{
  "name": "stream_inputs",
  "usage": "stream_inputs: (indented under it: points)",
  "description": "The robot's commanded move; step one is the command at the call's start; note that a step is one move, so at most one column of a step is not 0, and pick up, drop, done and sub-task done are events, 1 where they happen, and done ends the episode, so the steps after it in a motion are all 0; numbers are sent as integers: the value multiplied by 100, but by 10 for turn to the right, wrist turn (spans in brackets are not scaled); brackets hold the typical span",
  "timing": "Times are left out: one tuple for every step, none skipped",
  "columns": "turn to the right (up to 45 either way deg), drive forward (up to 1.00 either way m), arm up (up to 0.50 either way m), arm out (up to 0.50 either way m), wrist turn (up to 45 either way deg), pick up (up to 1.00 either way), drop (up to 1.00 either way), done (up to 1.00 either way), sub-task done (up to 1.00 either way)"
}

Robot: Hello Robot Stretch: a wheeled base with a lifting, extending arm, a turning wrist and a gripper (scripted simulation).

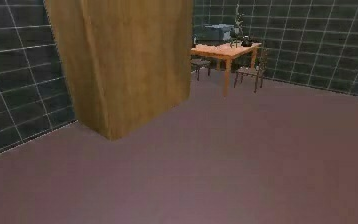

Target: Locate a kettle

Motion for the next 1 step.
stream_inputs:
  points:
    - [240, 0, 0, 0, 0, 0, 0, 0, 0]
